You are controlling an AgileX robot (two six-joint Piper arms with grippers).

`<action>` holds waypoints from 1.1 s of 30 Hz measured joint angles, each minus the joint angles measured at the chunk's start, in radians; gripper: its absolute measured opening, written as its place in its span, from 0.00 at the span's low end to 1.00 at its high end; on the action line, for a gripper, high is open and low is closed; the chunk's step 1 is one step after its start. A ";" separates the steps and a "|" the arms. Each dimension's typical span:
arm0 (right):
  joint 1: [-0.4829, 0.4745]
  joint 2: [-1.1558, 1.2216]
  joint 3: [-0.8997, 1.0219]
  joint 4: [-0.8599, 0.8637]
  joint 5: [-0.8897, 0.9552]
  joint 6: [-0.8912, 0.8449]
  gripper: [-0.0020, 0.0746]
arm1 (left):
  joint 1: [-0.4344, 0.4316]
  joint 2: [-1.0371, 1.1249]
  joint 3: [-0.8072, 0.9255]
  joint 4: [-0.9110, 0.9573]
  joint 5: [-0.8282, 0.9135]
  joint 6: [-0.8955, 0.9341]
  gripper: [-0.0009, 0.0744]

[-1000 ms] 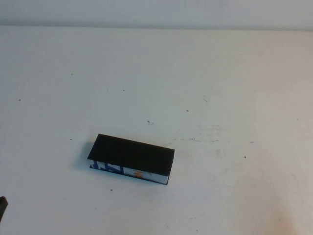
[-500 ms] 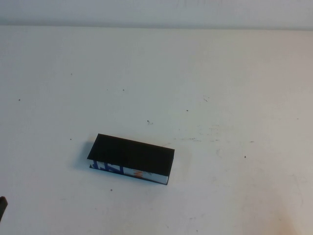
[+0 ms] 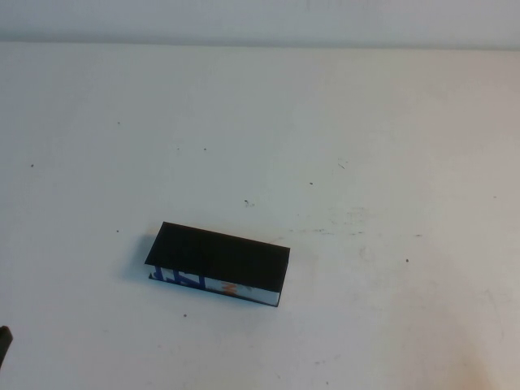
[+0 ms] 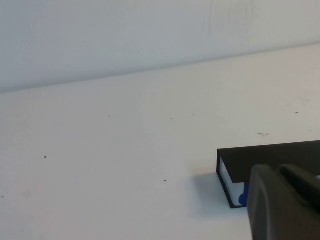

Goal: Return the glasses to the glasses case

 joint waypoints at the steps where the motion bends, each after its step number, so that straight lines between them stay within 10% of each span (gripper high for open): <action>1: 0.000 0.000 0.000 0.000 0.000 0.000 0.01 | 0.000 0.000 0.000 0.000 0.000 0.000 0.01; 10: 0.000 0.000 0.000 0.000 0.000 0.000 0.01 | 0.009 0.000 0.000 0.124 0.000 -0.074 0.01; 19: 0.000 0.000 0.000 0.000 0.000 0.000 0.01 | 0.220 0.000 0.000 0.259 0.197 -0.236 0.01; 33: 0.000 0.000 0.000 0.000 0.000 0.000 0.01 | 0.237 0.000 0.000 0.257 0.226 -0.272 0.01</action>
